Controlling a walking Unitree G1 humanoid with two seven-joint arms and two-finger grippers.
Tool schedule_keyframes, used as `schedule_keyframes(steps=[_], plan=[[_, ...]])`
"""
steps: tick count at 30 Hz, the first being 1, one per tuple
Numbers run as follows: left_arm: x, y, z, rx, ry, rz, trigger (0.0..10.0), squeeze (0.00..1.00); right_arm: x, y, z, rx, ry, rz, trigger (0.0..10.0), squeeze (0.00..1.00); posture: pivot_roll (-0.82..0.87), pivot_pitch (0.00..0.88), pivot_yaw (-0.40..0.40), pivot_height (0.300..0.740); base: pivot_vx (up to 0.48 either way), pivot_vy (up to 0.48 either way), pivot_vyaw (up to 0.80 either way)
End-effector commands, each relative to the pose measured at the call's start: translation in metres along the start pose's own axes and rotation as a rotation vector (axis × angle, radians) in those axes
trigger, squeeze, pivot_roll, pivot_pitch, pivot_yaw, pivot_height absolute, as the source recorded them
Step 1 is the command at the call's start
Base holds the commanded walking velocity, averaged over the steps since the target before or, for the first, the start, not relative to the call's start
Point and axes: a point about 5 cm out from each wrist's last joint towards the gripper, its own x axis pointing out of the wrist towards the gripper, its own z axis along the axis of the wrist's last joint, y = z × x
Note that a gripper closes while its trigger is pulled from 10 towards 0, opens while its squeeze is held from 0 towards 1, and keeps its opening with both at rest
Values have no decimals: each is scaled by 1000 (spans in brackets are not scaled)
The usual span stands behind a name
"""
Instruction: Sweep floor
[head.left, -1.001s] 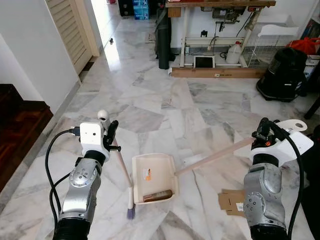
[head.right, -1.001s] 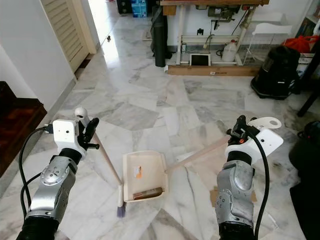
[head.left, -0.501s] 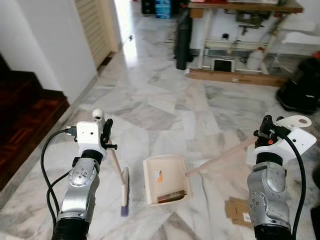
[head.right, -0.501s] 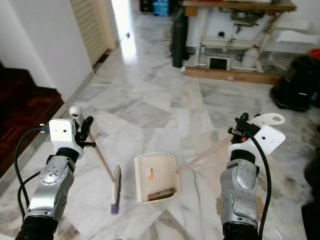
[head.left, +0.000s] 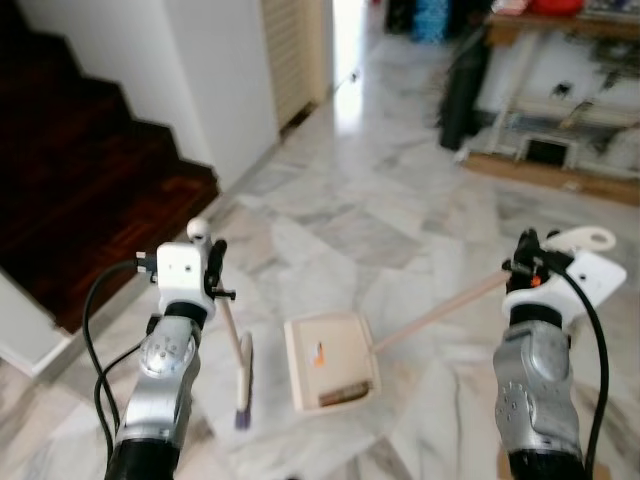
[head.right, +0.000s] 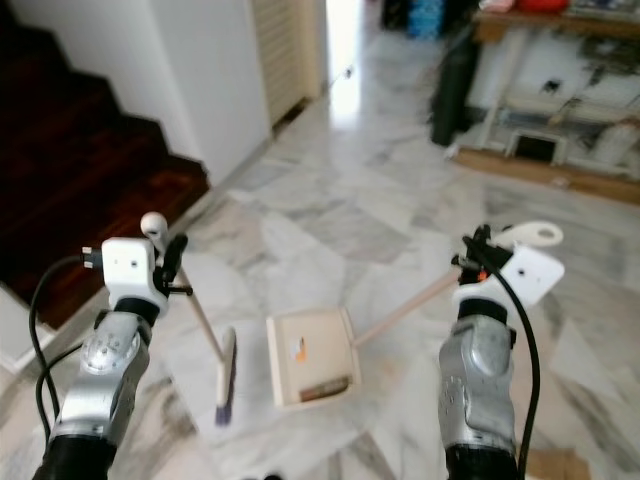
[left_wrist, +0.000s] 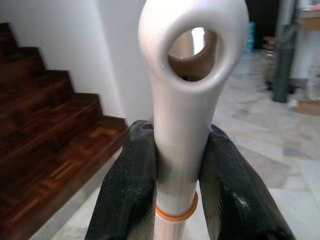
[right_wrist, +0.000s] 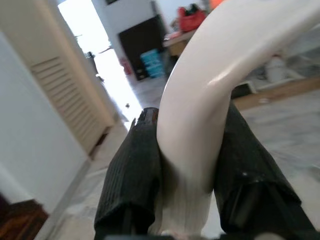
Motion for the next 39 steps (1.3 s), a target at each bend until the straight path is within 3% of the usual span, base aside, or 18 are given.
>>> schedule_keyframes(steps=[1,17,39], plan=[[4,2,15,23,-75,5,10000,0,2,10,10,25,-45,29,10000,0,-44,0,47,740,0,0,800],[3,0,15,23,-67,8,10000,0,3,10,10,28,-35,30,10000,0,-40,0,40,740,0,0,800],[-2,-6,11,-11,-59,12,10000,0,9,15,14,60,-29,78,10000,0,-52,0,35,740,0,11,0]])
